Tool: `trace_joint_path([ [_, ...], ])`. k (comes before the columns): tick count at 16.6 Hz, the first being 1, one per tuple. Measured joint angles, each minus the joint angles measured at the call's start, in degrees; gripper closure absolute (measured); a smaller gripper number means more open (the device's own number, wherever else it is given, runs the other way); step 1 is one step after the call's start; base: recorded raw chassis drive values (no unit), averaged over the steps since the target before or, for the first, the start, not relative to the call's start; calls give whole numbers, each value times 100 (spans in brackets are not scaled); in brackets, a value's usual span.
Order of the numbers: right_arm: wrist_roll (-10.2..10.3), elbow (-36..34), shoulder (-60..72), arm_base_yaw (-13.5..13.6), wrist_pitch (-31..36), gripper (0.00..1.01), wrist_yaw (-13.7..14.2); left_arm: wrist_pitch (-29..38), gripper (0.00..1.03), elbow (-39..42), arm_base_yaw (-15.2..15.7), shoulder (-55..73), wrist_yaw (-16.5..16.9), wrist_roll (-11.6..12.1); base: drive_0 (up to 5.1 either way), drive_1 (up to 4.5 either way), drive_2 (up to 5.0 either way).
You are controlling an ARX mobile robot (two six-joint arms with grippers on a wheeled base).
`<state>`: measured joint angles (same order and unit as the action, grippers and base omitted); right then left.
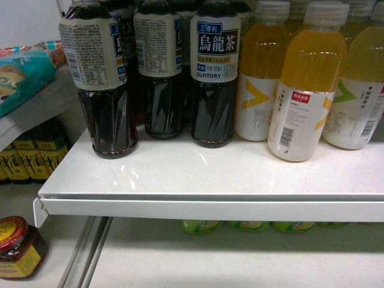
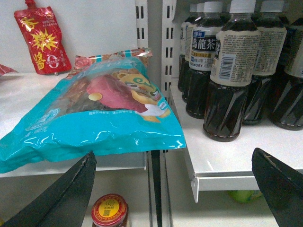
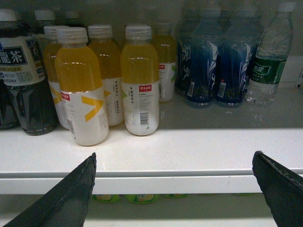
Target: Move water from second to third shelf
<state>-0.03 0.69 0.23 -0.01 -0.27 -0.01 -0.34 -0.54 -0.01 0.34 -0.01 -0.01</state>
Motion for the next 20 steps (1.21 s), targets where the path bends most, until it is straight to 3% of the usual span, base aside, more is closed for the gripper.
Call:
trace_joint_path([
  [20,0,0,0,0,0,3,0,2,5,0,0,0,0,0,0,0,0],
])
